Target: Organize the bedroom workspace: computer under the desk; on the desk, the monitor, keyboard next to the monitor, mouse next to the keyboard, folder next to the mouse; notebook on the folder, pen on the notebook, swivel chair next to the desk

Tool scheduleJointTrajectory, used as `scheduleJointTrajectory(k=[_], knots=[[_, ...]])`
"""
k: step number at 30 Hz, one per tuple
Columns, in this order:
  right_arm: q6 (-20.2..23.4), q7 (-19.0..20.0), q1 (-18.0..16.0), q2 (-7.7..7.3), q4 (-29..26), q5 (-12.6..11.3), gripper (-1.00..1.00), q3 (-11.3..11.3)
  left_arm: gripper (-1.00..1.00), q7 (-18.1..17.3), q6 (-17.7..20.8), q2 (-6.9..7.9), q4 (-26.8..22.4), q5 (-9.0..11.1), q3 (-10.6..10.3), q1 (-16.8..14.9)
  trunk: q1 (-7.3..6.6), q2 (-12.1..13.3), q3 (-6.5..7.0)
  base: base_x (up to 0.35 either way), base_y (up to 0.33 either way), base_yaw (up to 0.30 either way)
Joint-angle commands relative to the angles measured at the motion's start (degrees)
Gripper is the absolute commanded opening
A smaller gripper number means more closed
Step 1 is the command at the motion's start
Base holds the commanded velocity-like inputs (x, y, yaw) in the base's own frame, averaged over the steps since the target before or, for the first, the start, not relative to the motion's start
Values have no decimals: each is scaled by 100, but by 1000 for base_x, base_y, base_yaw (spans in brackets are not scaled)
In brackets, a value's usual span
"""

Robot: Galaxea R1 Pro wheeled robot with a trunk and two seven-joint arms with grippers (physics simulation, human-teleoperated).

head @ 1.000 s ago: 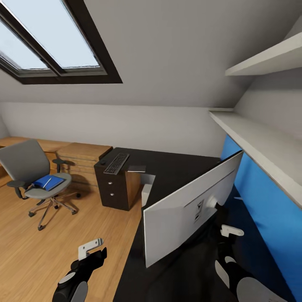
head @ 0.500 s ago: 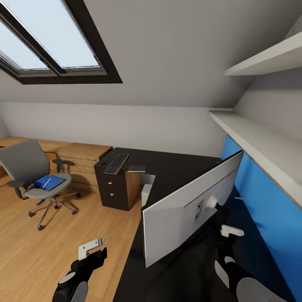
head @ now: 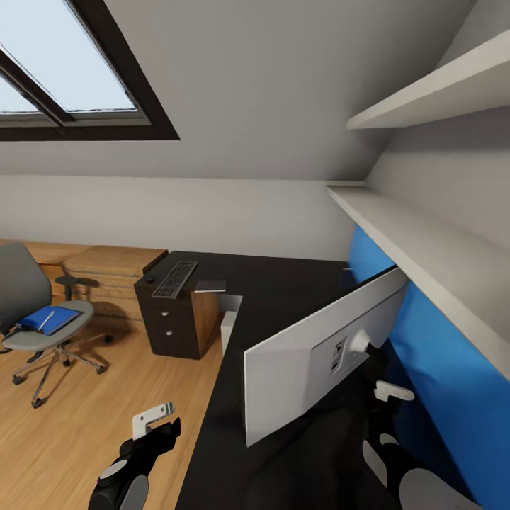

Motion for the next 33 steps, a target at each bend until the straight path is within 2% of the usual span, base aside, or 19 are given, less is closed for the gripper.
scheduleJointTrajectory(k=[1,33], knots=[[-11,-29,-10,2,-1,66,-100,42,100,53,10,1,-9,61,-6,-4,3,-15,-13,0,0,-175],[-22,-29,-10,18,-19,66,-100,139,100,51,11,1,-9,61,-6,-4,3,-15,-13,8,0,-8]])
